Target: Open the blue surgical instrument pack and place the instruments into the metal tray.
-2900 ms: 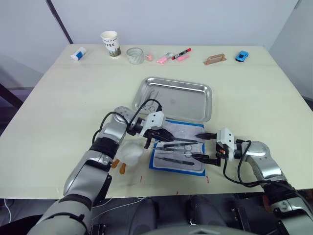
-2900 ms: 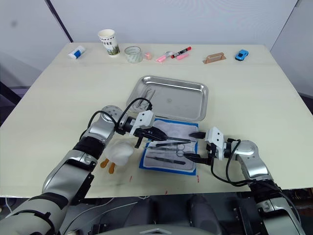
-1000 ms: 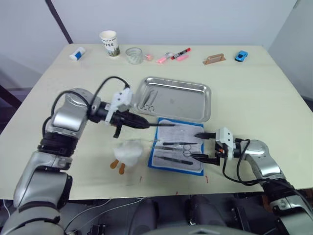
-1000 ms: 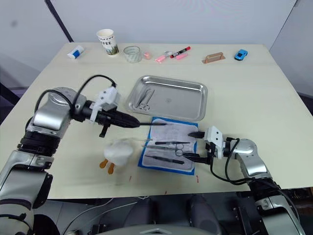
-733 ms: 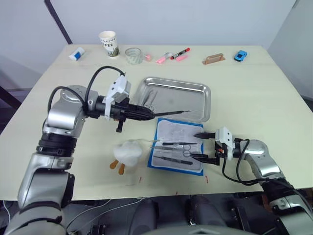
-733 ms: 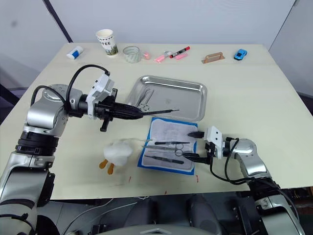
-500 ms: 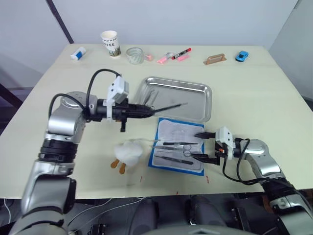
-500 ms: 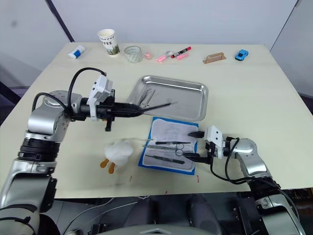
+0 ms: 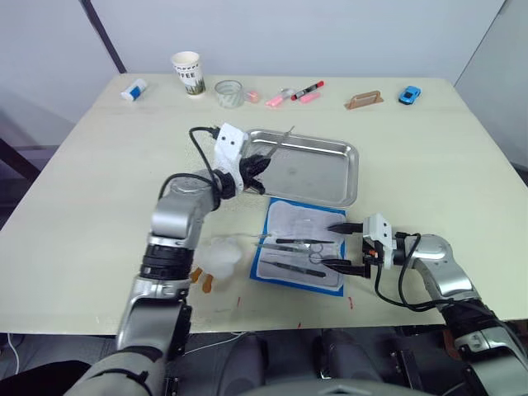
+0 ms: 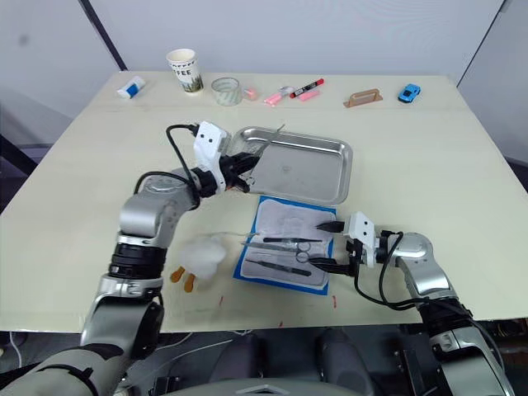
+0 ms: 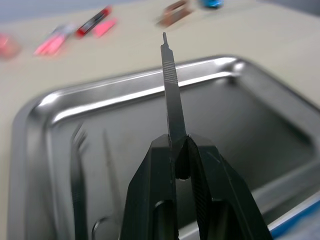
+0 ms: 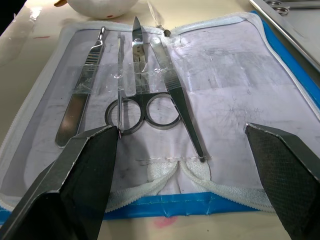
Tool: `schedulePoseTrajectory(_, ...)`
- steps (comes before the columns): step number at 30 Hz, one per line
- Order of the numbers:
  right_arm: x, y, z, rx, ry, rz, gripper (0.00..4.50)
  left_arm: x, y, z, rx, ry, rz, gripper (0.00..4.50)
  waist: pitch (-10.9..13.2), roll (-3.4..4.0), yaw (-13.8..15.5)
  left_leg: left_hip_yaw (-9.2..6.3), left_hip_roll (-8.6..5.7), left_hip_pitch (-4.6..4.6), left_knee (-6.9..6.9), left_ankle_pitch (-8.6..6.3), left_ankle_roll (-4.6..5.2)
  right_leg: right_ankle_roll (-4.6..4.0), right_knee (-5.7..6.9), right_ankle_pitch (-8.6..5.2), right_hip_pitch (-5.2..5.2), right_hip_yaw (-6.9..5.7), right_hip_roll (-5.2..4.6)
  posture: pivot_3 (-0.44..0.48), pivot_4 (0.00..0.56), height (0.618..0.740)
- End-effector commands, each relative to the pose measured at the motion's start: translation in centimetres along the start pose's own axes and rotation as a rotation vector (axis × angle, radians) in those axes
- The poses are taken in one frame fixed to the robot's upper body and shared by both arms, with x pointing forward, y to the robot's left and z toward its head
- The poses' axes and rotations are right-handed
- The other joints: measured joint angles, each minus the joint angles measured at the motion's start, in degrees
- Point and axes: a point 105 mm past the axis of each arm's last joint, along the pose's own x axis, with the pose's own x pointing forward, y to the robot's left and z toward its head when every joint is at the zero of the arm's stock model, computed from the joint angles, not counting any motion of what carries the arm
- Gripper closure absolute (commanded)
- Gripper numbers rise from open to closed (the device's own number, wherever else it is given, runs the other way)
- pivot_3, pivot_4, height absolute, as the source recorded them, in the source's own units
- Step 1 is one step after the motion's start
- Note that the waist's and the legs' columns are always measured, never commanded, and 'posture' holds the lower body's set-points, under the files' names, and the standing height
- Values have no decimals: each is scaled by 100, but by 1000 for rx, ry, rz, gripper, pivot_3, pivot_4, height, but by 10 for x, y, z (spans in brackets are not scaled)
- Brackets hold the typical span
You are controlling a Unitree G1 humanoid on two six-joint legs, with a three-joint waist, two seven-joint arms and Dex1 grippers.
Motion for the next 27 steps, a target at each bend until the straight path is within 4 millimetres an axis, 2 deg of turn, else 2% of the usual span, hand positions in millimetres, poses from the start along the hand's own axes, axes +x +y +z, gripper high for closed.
schedulePoseTrajectory(1,5,21,-42,138,125,47,90,3,8,5,-12,8,102,4484,0,0,-1,-1,0,0,-1,0,0,0,0,0,0,-1,1,0,150,725)
schedulePoseTrajectory(6,6,23,-42,141,122,47,90,17,5,-10,-76,80,156,4484,-1,-1,6,-2,-1,0,-2,0,-1,0,0,0,1,-4,-2,0,150,725)
schedulePoseTrajectory(11,7,23,-42,141,120,44,90,28,-1,-17,-107,111,179,4484,-1,-1,-4,-3,-2,1,-5,1,-1,-1,-1,0,1,-5,0,0,150,725)
schedulePoseTrajectory(21,9,24,-42,142,118,46,90,34,4,-24,-116,129,211,4484,-3,-2,-3,-2,-2,6,-8,2,-5,-1,0,0,5,-6,-1,0,150,725)
schedulePoseTrajectory(23,9,24,-42,142,119,46,90,34,4,-25,-116,130,211,3563,-4,-2,-1,-3,-2,7,-8,3,-5,-1,0,0,6,-6,-1,0,150,725)
schedulePoseTrajectory(24,9,24,-42,142,119,45,90,34,3,-25,-115,130,209,3454,-4,-2,-2,-3,-2,7,-8,3,-6,-1,0,0,7,-6,-1,0,150,725)
schedulePoseTrajectory(27,8,24,-42,141,120,43,90,34,1,-24,-113,129,204,2272,-4,-2,-2,-4,-2,6,-8,3,-6,-1,-1,0,6,-7,-1,0,150,725)
